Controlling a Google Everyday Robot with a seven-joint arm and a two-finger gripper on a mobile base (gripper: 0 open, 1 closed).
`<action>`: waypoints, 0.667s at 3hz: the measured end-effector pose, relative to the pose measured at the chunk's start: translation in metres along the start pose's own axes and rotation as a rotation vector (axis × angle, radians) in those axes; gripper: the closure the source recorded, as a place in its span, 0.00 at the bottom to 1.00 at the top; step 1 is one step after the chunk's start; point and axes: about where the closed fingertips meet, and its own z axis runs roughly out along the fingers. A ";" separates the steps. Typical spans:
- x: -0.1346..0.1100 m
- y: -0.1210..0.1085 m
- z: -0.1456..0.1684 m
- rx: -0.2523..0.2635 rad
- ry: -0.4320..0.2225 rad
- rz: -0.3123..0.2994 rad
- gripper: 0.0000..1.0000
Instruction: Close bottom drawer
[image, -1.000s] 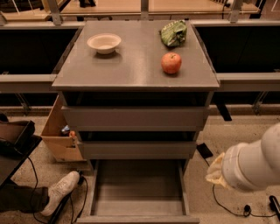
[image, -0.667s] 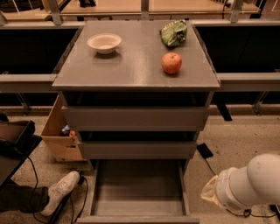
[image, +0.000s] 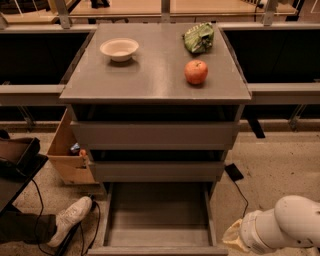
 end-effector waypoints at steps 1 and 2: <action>0.011 -0.006 0.034 -0.020 -0.017 0.025 1.00; 0.045 -0.017 0.098 0.008 -0.071 0.038 1.00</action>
Offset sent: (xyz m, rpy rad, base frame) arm 0.0249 -0.0098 -0.2544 0.1853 -0.1004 -0.1379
